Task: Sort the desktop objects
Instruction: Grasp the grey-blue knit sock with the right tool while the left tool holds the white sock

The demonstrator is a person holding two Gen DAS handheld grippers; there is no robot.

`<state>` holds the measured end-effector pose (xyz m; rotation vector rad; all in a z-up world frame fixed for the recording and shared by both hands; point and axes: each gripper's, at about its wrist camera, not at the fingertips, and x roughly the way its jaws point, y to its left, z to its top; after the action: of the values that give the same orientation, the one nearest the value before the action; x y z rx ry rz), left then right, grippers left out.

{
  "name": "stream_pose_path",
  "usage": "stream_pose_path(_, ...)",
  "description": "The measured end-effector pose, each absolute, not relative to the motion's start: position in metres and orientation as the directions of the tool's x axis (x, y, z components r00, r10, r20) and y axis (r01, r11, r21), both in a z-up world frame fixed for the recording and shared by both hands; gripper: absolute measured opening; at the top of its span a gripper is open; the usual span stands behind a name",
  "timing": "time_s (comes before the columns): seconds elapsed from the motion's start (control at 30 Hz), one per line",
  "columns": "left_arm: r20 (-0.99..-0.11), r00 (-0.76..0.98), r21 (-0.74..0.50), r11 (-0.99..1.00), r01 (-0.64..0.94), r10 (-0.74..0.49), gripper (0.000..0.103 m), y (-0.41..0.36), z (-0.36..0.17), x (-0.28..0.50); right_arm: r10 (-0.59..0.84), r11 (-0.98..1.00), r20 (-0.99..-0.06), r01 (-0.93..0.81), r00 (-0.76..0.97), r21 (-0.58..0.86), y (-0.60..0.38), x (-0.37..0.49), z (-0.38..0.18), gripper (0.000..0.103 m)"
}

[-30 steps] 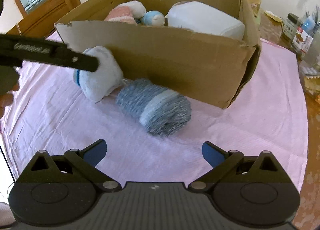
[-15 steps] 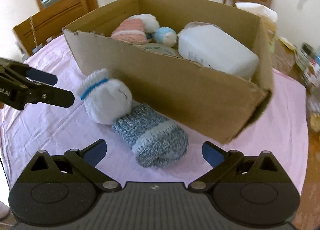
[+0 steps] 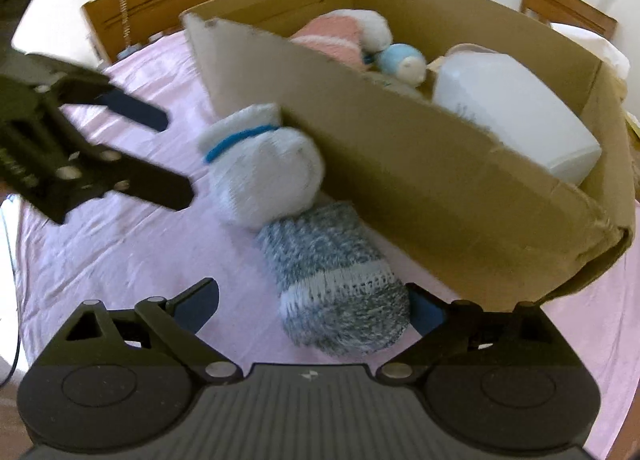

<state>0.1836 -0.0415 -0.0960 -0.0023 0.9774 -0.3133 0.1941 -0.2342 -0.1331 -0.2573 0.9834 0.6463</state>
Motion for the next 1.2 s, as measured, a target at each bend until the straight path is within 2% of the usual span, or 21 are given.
stream_pose_path(0.17,-0.805,0.539,-0.075,0.945,0.319,-0.246,0.098,-0.054,-0.097,0.185,0.362,0.787,-0.844,-0.615,0.396,0.049,-0.239,0.193,-0.133,0.085)
stream_pose_path(0.33,-0.789,0.573,0.029,0.917,0.398,-0.224,0.098,-0.073,-0.102,0.183,0.363,0.793,-0.837,-0.607,0.409,0.047,-0.241,0.195,-0.131,0.084)
stream_pose_path(0.5,-0.767,0.610,0.188,0.842,0.506,-0.196,0.097,-0.091,-0.109,0.173,0.350,0.792,-0.840,-0.609,0.414,0.030,-0.245,0.192,-0.131,0.081)
stream_pose_path(0.63,-0.752,0.630,0.260,0.792,0.553,-0.193,0.094,-0.100,-0.114,0.169,0.348,0.801,-0.840,-0.597,0.416,0.036,-0.251,0.192,-0.130,0.080)
stream_pose_path(0.77,-0.744,0.641,0.307,0.753,0.581,-0.191,0.087,-0.107,-0.119,0.167,0.351,0.807,-0.835,-0.590,0.423,0.040,-0.253,0.192,-0.128,0.079)
stream_pose_path(0.93,-0.747,0.632,0.291,0.755,0.588,-0.204,0.084,-0.107,-0.123,0.172,0.353,0.805,-0.832,-0.592,0.427,0.037,-0.249,0.195,-0.129,0.079)
stream_pose_path(1.0,-0.747,0.630,0.279,0.759,0.588,-0.213,0.079,-0.107,-0.123,0.172,0.353,0.808,-0.831,-0.588,0.431,0.038,-0.248,0.197,-0.129,0.079)
stream_pose_path(1.03,-0.746,0.631,0.279,0.761,0.586,-0.212,0.069,-0.107,-0.122,0.172,0.352,0.809,-0.830,-0.587,0.432,0.038,-0.248,0.197,-0.129,0.077)
stream_pose_path(1.07,-0.743,0.639,0.293,0.761,0.578,-0.199,0.065,-0.108,-0.122,0.172,0.351,0.808,-0.831,-0.587,0.432,0.036,-0.248,0.196,-0.128,0.072)
stream_pose_path(1.2,-0.750,0.624,0.259,0.772,0.580,-0.217,0.064,-0.103,-0.119,0.174,0.342,0.800,-0.831,-0.600,0.439,0.012,-0.246,0.190,-0.123,0.068)
